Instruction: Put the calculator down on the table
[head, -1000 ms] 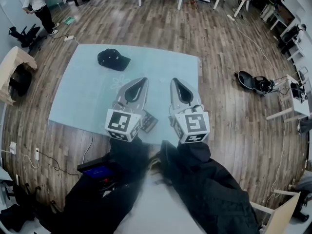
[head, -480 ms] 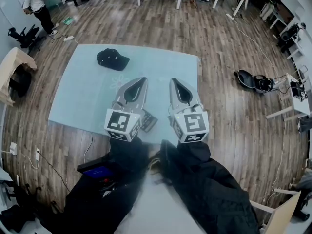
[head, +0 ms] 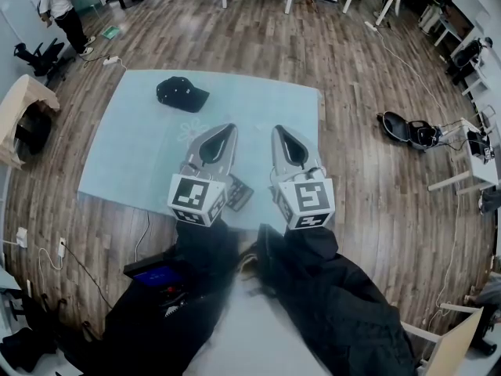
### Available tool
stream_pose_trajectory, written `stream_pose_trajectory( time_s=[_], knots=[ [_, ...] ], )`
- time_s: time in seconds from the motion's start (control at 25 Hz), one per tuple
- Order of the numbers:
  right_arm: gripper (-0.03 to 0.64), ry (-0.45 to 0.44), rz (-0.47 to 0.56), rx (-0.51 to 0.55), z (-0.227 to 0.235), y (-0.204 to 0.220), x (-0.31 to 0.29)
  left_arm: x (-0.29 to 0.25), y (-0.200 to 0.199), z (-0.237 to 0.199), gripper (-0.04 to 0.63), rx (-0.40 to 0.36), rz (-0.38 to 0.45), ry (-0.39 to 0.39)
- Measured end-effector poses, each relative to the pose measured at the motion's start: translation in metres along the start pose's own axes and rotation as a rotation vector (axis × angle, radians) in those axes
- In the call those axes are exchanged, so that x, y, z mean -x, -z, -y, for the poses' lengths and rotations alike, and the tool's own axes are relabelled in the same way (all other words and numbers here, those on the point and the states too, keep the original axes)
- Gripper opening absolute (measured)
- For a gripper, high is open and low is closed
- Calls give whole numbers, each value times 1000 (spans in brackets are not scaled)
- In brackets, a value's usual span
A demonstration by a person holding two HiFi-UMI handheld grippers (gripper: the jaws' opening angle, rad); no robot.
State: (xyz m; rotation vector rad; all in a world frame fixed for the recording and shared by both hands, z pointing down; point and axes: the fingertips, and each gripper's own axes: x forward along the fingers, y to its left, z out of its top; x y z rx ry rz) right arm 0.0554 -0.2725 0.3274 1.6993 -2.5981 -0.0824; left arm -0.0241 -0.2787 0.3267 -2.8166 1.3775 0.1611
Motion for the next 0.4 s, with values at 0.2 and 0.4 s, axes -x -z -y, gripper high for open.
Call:
stream_pose_trajectory(
  time_s=[0.2,0.4],
  knots=[
    [-2,-2,-5,-2,-3,2,-2,0,3,-3,2,5,-10,4],
    [-2,0,-9,-2,-1,6,-4,-3,9,-4,3,9,-22,11]
  ],
)
